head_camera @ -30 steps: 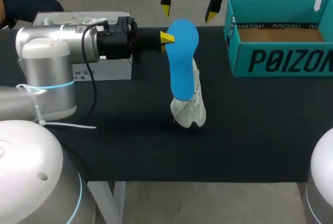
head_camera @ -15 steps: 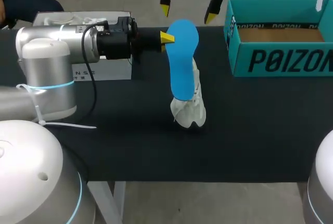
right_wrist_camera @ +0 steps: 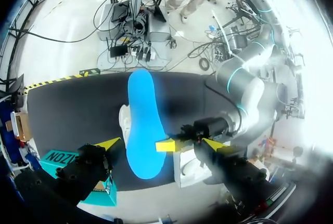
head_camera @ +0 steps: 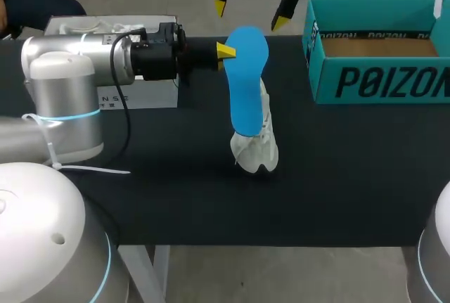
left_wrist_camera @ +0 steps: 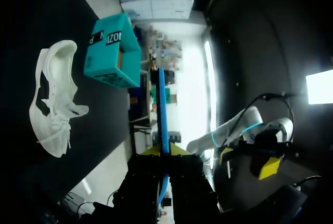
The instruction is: Take the shoe out of the shoebox, open the shoe tongue, remove and reinsert the insole, then place the shoe into the shoebox
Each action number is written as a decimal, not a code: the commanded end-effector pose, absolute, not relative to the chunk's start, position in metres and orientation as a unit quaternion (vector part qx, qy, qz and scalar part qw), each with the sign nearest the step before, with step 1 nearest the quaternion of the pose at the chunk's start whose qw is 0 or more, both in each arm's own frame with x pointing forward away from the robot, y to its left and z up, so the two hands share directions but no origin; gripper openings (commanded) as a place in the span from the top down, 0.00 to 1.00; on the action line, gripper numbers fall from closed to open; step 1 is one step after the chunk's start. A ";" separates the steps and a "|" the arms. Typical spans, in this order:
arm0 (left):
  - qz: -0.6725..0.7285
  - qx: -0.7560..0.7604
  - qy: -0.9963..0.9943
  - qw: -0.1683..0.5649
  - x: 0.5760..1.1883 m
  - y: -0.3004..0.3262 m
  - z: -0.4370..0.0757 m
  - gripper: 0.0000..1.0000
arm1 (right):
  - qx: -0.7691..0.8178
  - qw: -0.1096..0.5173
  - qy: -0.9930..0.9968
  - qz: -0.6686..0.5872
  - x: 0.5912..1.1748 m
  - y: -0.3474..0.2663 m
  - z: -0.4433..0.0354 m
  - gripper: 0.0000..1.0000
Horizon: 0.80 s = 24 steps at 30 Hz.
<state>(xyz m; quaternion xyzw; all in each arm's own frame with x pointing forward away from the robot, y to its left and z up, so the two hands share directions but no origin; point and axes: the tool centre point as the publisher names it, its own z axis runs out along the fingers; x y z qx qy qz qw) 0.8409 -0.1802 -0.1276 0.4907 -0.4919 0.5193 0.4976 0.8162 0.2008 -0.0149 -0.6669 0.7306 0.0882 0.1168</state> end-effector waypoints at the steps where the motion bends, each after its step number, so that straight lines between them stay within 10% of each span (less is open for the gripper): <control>1: 0.519 0.491 -0.492 0.497 0.841 -0.182 -0.128 1.00 | -0.645 0.205 0.713 0.185 0.815 0.184 -0.028 0.00; 24: 0.519 0.491 -0.492 0.497 0.841 -0.182 -0.128 1.00 | -0.579 0.346 0.667 0.317 0.805 0.169 -0.022 0.00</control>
